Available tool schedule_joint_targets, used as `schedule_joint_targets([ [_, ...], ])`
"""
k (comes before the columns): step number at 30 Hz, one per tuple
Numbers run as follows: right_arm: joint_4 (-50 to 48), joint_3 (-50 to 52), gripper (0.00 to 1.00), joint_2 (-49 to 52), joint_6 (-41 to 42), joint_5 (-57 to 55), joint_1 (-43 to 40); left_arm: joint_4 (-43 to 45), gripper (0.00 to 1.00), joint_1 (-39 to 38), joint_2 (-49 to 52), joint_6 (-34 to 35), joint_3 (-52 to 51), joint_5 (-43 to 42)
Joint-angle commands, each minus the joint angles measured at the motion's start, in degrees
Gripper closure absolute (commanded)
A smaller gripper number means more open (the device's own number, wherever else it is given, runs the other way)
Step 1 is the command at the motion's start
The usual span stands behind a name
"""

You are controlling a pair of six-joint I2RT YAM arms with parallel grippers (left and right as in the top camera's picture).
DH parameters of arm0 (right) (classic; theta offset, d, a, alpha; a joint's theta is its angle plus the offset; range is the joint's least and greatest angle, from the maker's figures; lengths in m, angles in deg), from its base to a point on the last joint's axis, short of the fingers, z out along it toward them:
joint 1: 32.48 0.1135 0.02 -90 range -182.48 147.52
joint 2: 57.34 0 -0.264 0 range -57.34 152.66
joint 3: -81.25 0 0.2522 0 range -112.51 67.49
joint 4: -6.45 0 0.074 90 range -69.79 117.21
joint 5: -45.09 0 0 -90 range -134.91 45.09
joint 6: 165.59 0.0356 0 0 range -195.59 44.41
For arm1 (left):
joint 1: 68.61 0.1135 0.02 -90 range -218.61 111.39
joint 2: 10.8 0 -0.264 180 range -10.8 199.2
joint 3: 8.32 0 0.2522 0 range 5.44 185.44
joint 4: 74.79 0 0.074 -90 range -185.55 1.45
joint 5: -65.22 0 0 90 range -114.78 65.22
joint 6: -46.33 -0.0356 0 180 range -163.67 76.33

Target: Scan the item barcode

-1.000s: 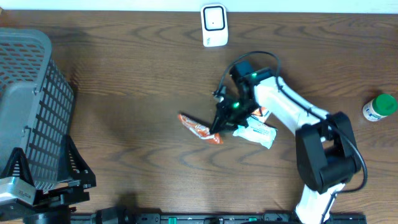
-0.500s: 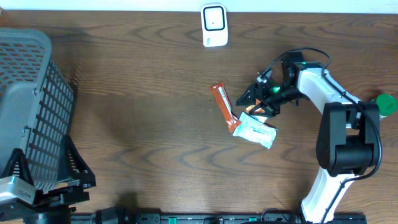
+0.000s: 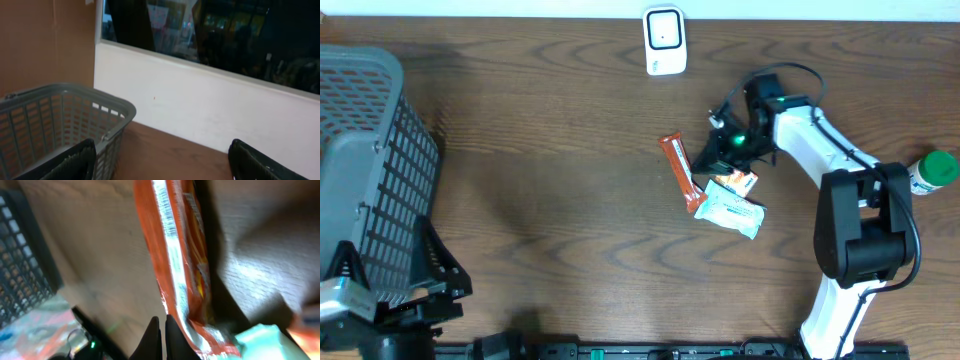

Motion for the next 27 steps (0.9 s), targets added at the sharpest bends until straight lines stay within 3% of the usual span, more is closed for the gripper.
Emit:
schedule_joint_targets([
  [1,-1.9,-1.2,0.99,-1.8,5.2,-5.7,1.7,0.2,0.15,0.3,-0.6,-1.2,-1.7,0.7],
  [7,-3.1,-0.9,0.99,-0.5,9.3,-20.2,5.8,1.6,0.15,0.3,-0.6,-1.2,-4.2,0.7],
  [15,-2.0,1.0,0.99,6.1,9.7,-21.1,11.0,1.6,0.15,0.3,-0.6,-1.2,-4.3,0.7],
  [20,1.2,1.1,0.99,9.5,15.2,-29.9,13.4,1.7,0.15,0.3,-0.6,-1.2,-4.3,0.7],
  [27,7.4,0.4,0.99,5.7,11.9,-29.3,15.5,1.8,0.15,0.3,-0.6,-1.2,-4.3,0.7],
])
